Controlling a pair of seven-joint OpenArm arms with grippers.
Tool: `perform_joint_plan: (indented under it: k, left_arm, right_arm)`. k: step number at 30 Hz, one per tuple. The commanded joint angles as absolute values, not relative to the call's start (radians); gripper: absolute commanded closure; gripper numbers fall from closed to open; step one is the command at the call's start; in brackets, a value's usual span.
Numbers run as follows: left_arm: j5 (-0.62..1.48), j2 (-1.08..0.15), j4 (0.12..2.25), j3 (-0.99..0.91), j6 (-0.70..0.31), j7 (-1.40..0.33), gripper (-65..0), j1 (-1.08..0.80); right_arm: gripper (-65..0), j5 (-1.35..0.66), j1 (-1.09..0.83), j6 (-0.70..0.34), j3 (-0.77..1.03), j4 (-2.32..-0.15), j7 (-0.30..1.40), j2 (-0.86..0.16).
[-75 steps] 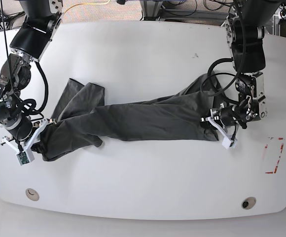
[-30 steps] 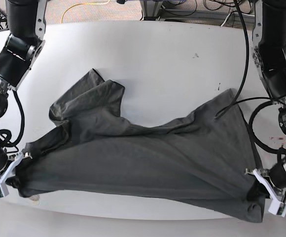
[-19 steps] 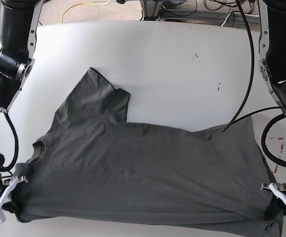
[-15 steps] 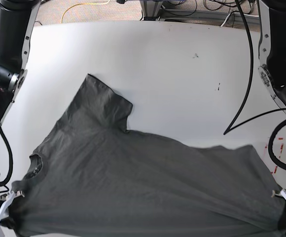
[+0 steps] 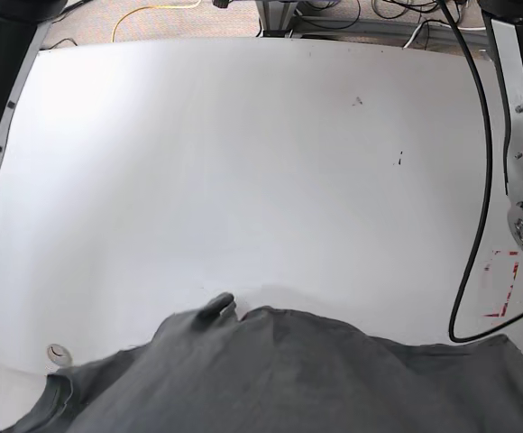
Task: Fold the T-shirt properly
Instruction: 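Lift the shirt with both grippers, swing it up and lay it flat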
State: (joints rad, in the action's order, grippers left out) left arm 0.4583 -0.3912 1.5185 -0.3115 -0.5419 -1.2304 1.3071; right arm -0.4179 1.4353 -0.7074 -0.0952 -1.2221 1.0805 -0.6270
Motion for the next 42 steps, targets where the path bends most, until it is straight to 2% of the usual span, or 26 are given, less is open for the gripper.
perform_joint_plan:
  k: [1, 7, 14, 17, 20, 29, 36, 42]
  left_arm:
    - [0.432, -0.406, 1.484, -0.315, -0.533, -1.205, 0.0, 1.392]
    - [0.443, -0.406, 1.460, -0.314, -0.533, -1.205, 0.0, 1.415]
    - [0.444, -0.406, 1.484, -0.315, -0.539, -1.205, 0.0, 1.328]
    - [0.444, -0.404, 1.537, -0.320, -0.539, -1.205, 0.0, 1.262]
    - [0.444, -0.404, 1.612, -0.331, -0.541, -1.205, 0.0, 1.165]
    - [0.512, -0.403, 1.728, -0.426, -0.541, -1.205, 0.0, 0.857]
    - [0.579, -0.403, 1.791, -0.536, -0.541, -1.208, 0.0, 0.567]
    - [0.628, -0.372, 1.802, -0.610, -0.541, -1.210, 0.0, 0.363]
  right_arm:
    - [0.0, -0.398, 1.546, -0.698, -0.122, -1.218, 1.075, -0.642]
    - [0.0, -0.404, 1.559, -0.698, -0.159, -1.219, 1.116, -0.644]
    - [0.0, -0.406, 1.543, -0.698, -0.157, -1.260, 1.161, -0.690]
    - [0.0, -0.424, 1.446, -0.698, -0.114, -1.336, 1.162, -0.719]
    - [0.0, -0.473, 1.283, -0.698, 0.004, -1.417, 1.204, -0.743]
    - [0.0, -0.518, 0.851, -0.698, 0.263, -1.603, 1.273, -0.736]
    - [0.0, -0.518, 0.489, -0.698, 0.461, -1.768, 1.274, -0.622]
    - [0.0, -0.518, 0.272, -0.698, 0.549, -1.856, 1.274, -0.515]
